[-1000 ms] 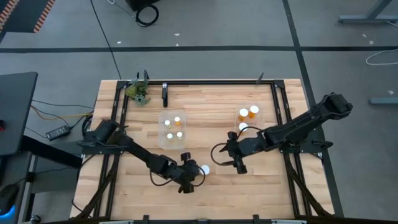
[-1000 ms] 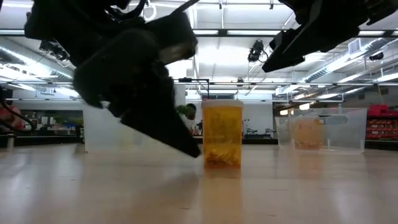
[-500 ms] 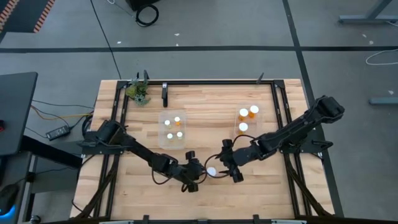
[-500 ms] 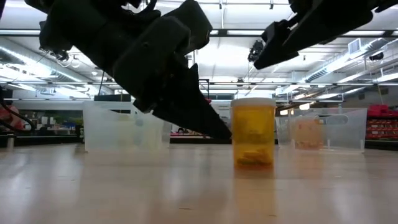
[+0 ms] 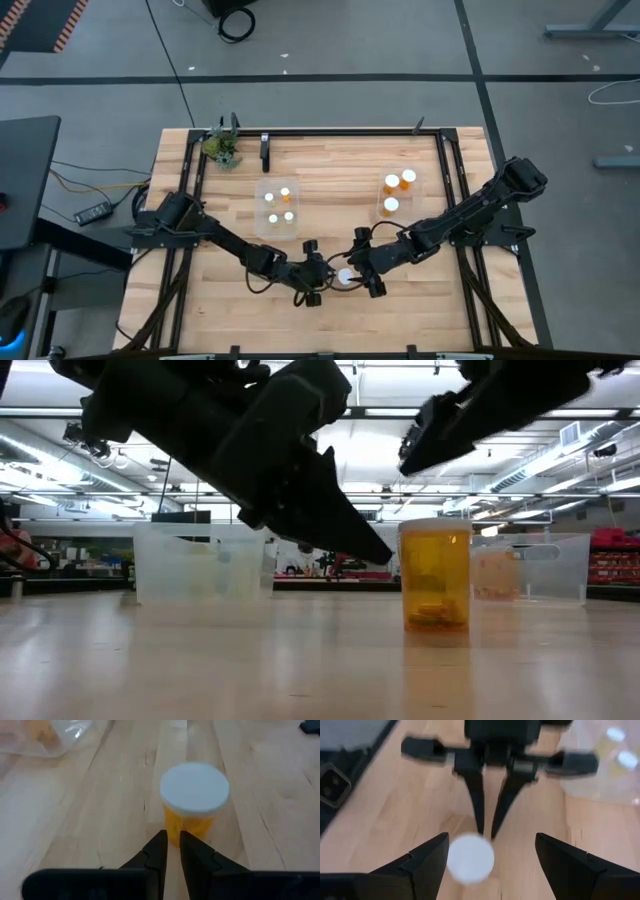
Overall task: Pick and place medicine bottles into bin by pill shape (circle, oval)
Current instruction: Put the large orange pill bottle into the right transparent bin
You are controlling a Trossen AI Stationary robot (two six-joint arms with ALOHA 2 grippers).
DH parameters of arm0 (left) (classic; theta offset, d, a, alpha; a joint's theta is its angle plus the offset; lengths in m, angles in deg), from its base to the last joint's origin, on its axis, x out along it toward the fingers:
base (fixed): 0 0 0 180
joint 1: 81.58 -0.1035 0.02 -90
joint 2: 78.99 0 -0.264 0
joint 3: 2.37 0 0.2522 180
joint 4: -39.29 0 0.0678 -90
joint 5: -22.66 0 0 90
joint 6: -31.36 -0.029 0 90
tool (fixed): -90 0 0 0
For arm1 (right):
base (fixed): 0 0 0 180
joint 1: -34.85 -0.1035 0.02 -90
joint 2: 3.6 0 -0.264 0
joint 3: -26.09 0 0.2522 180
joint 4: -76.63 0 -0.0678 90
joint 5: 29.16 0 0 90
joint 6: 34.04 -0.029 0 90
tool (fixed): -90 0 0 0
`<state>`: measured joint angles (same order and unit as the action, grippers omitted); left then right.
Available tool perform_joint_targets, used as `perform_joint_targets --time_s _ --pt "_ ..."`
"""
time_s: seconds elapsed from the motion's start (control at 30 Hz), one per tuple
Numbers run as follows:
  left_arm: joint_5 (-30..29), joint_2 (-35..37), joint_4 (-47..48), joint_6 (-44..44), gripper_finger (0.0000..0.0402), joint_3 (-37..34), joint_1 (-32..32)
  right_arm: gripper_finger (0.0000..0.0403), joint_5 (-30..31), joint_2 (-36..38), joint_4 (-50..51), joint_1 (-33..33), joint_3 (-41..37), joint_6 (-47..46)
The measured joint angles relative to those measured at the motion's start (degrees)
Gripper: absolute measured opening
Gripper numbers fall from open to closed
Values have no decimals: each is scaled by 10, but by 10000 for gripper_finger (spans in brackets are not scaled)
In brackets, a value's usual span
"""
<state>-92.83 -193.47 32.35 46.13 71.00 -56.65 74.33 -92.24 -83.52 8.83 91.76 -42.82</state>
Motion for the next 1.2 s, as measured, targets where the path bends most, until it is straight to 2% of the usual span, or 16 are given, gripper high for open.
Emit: perform_joint_targets --time_s 0.17,0.23,0.43,0.57,0.73,0.9,0.97,1.2 --pt "0 20 11 -9 48 1 6 304 -5 -16 0 -5 3 -28" --pt "2 34 56 -16 43 -2 9 304 -5 -30 16 -4 23 -41" --pt "8 75 63 -38 23 -16 13 304 2 -86 117 -14 108 -30" --pt "8 136 75 -41 11 -64 14 304 12 -126 190 -16 171 -13" --pt "6 236 76 -36 9 -135 15 304 12 -157 234 -18 228 -3" --pt "-3 321 82 -37 14 -182 13 304 11 -160 228 -16 236 8" --pt "-2 330 64 -37 14 -182 12 304 16 -151 234 -15 235 15" --pt "-4 347 89 -45 10 -185 17 304 12 -142 215 -13 236 19"
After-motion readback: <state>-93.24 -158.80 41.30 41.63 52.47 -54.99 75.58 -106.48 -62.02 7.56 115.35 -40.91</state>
